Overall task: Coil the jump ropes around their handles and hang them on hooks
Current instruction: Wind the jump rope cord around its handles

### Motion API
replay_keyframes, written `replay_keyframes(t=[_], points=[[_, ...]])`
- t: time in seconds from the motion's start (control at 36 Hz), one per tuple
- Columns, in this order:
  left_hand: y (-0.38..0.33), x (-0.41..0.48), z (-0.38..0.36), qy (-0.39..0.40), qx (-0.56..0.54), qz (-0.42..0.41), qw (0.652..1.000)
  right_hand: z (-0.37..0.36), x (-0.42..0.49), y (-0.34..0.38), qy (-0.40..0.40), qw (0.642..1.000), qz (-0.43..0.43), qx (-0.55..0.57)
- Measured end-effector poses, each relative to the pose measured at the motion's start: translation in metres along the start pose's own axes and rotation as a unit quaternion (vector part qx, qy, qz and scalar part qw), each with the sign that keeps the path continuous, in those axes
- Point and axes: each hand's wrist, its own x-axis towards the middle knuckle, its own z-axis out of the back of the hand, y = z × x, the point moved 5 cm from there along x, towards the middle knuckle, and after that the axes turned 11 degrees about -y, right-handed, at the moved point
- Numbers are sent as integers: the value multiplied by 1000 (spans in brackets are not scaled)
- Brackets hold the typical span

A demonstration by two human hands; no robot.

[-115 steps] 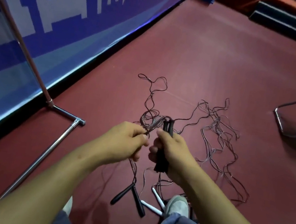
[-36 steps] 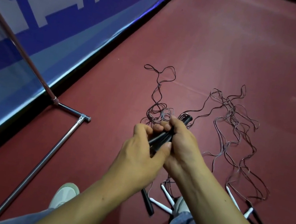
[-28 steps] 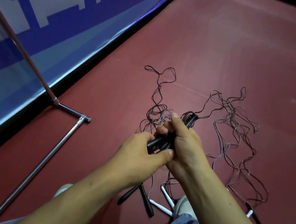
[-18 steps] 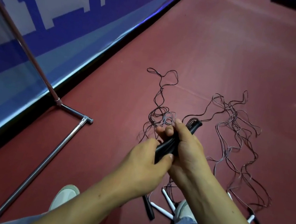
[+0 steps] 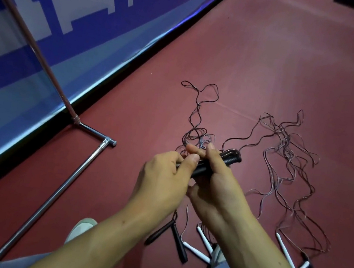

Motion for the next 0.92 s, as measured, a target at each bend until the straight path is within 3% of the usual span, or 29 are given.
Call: replay_keyframes(t=[0.08, 0.14, 0.19, 0.22, 0.25, 0.31, 0.39, 0.47, 0.53, 0.61, 0.67, 0.78, 0.83, 0.92], points=[[-3, 6, 7, 13, 0, -44, 999, 5, 0, 10, -3, 999, -28, -19], [-4, 11, 12, 17, 14, -64, 998, 10, 1, 22, -15, 999, -3, -37], [-3, 16, 16, 27, 40, -78, 996, 20, 2, 39, -54, 984, 101, -136], [-2, 18, 17, 34, 60, -86, 994, 25, 1, 50, -86, 953, 183, -224], [-2, 19, 19, 43, 86, -96, 991, 27, -1, 60, -101, 901, 276, -320], [0, 20, 20, 64, 133, -114, 982, 23, -4, 69, -55, 756, 412, -505], [0, 17, 18, 102, 158, -146, 971, 13, -7, 40, 88, 570, 413, -705], [2, 9, 12, 163, 197, -178, 950, 11, -9, 8, 161, 464, 382, -783], [4, 5, 10, 190, 220, -194, 937, 6, -14, 3, 156, 464, 383, -784], [2, 3, 11, 219, 167, -195, 941, 1, -23, 8, 119, 537, 384, -742], [1, 4, 12, 238, 145, -192, 941, 0, -29, 4, 121, 545, 393, -731], [11, 8, 16, 274, 1, -72, 959, 1, -31, 7, 111, 578, 367, -720], [16, 10, 21, 311, -81, 2, 947, 3, -30, 10, 112, 575, 366, -723], [15, 13, 35, 357, -86, -8, 930, 5, -33, 8, 130, 539, 388, -736]])
